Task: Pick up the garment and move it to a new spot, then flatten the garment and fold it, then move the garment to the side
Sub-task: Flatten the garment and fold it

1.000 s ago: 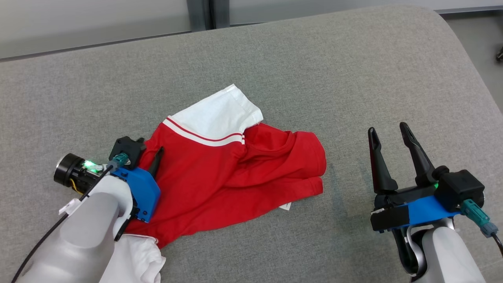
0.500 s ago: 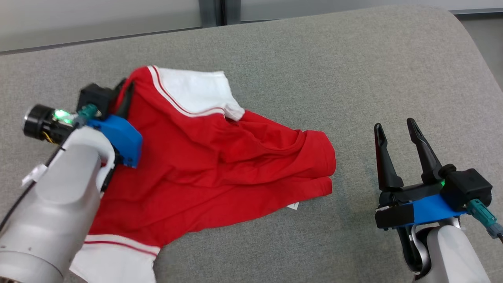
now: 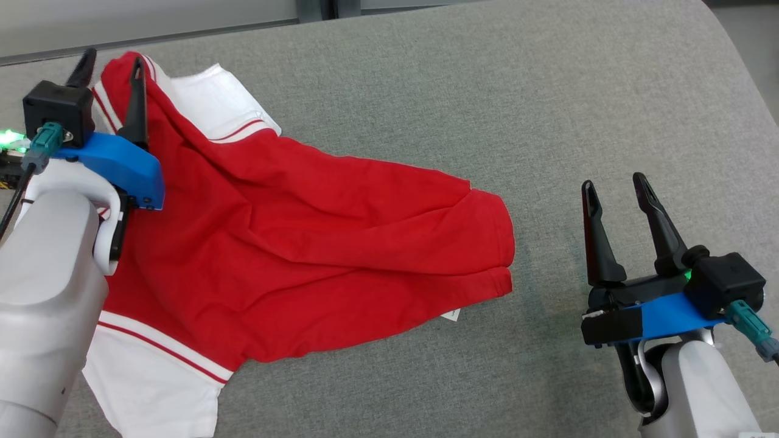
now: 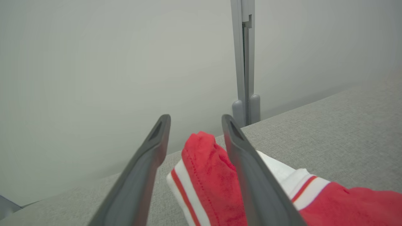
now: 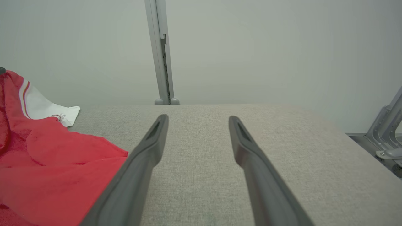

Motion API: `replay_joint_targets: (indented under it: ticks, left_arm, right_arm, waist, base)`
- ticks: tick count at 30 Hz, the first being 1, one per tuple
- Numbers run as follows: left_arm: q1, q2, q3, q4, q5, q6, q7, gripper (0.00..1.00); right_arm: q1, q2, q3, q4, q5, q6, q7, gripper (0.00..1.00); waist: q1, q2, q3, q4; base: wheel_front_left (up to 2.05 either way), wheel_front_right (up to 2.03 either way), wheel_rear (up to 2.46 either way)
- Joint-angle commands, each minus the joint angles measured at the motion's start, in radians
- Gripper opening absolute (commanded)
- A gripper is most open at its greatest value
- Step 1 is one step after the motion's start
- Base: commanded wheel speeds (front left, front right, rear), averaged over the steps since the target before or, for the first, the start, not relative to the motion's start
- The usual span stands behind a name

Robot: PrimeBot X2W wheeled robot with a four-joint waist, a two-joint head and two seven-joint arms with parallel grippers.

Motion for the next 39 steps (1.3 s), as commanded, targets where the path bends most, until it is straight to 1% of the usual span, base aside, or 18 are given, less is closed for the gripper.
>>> replay_joint_targets:
  ticks: [1, 4, 7, 9, 12, 20, 25, 29, 32, 39]
  left_arm:
    - [0.008, 0.008, 0.009, -0.011, 0.009, 0.002, -0.004, 1.0]
    - [0.059, 0.01, 0.062, -0.101, 0.039, 0.015, -0.004, 1.0]
    - [0.128, 0.005, 0.143, -0.214, 0.06, 0.023, -0.004, 1.0]
    - [0.189, -0.004, 0.195, -0.286, 0.079, 0.02, -0.004, 1.0]
    - [0.287, -0.03, 0.27, -0.375, 0.102, 0.007, -0.004, 1.0]
    - [0.561, -0.111, 0.431, -0.58, 0.203, 0.003, -0.004, 1.0]
    - [0.702, -0.163, 0.502, -0.665, 0.264, -0.008, -0.004, 1.0]
    - [0.789, -0.195, 0.525, -0.704, 0.32, -0.012, -0.004, 1.0]
    - [0.844, -0.223, 0.546, -0.707, 0.337, -0.014, -0.004, 1.0]
    - [0.896, -0.259, 0.569, -0.688, 0.367, -0.051, -0.004, 1.0]
  right_arm:
    - [-0.005, 0.0, -0.001, 0.001, 0.004, 0.0, -0.001, 1.0]
    - [0.007, -0.001, 0.001, 0.009, 0.005, 0.0, -0.001, 1.0]
    - [0.018, 0.0, -0.008, 0.014, -0.001, 0.0, -0.001, 1.0]
    - [0.027, -0.001, -0.012, 0.016, -0.004, 0.0, -0.001, 1.0]
    - [0.049, -0.001, -0.023, 0.023, -0.008, 0.0, -0.001, 1.0]
    - [0.104, -0.004, -0.044, 0.031, -0.016, 0.0, -0.001, 1.0]
    - [0.135, -0.012, -0.052, 0.037, -0.014, 0.0, -0.001, 1.0]
    - [0.157, -0.012, -0.058, 0.044, -0.015, 0.0, -0.001, 1.0]
    - [0.17, -0.01, -0.058, 0.051, -0.015, 0.0, -0.001, 1.0]
    - [0.182, -0.011, -0.059, 0.085, -0.011, 0.0, 0.0, 1.0]
  waist:
    - [-0.0002, -0.0002, -0.002, 0.003]
    - [-0.0002, -0.0002, -0.022, 0.015]
    - [-0.0002, -0.0002, -0.05, 0.034]
    - [-0.0002, -0.0002, -0.072, 0.048]
    - [-0.0002, -0.0002, -0.108, 0.075]
    - [-0.0002, -0.0002, -0.185, 0.144]
    - [-0.0002, -0.0002, -0.215, 0.183]
    - [-0.0002, -0.0002, -0.23, 0.208]
    - [-0.0002, -0.0002, -0.237, 0.22]
    - [-0.0002, -0.0002, -0.242, 0.229]
  base:
    - [0.0, 0.0, 0.0]
    - [0.0, 0.0, 0.0]
    - [0.0, 0.0, 0.0]
    - [0.0, 0.0, 0.0]
    - [0.0, 0.0, 0.0]
    - [0.0, 0.0, 0.0]
    - [0.0, 0.0, 0.0]
    - [0.0, 0.0, 0.0]
    - [0.0, 0.0, 0.0]
    - [0.0, 0.0, 0.0]
